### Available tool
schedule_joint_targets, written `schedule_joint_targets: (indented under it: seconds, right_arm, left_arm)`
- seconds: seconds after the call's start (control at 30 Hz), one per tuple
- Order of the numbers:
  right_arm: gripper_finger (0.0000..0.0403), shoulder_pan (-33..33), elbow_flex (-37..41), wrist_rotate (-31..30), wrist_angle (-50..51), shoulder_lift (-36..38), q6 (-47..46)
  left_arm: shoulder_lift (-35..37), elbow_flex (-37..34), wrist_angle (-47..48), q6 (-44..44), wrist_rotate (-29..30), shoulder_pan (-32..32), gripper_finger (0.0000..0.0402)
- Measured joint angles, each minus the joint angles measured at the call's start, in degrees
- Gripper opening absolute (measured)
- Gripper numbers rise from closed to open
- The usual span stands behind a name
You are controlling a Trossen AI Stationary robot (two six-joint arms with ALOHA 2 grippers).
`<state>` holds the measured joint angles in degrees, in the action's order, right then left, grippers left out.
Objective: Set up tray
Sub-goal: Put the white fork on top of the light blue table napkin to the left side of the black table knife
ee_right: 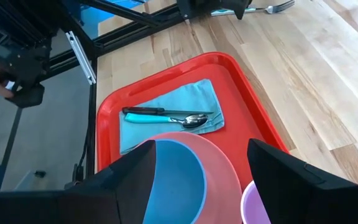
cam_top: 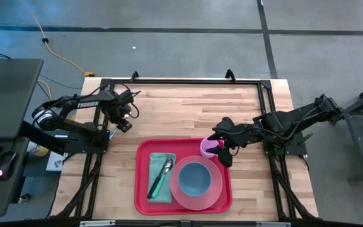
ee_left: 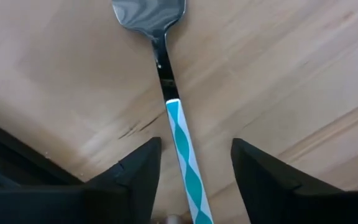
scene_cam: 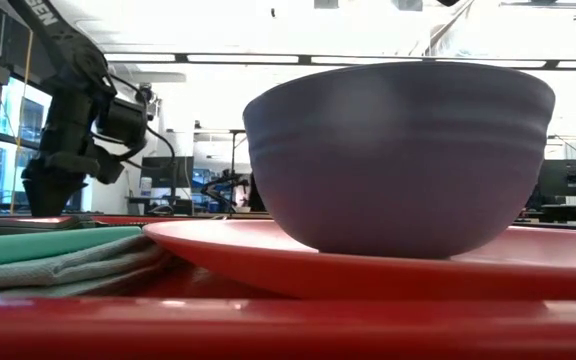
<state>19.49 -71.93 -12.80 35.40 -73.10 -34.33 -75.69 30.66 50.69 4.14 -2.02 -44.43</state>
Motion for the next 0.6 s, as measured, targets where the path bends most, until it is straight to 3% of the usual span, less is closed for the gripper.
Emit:
schedule_joint_targets:
  seconds: [0.17,0.37,0.6]
  right_arm:
    - [0.0236,0.0,-0.01,0.08,0.0,-0.02,0.03]
    - [0.0236,0.0,-0.01,0.9,0.0,-0.02,-0.27]
    - [0.0236,0.02,-0.01,0.97,0.0,-0.02,-0.39]
  left_arm:
    - [-0.01,-0.66,-0.37,0.89,1.14,1.42,0.017]
    - [-0.03,-0.79,-0.64,0.16,0.79,1.33,0.0034]
    - [-0.05,-0.64,-0.53,-0.94,0.08,1.31,0.0023]
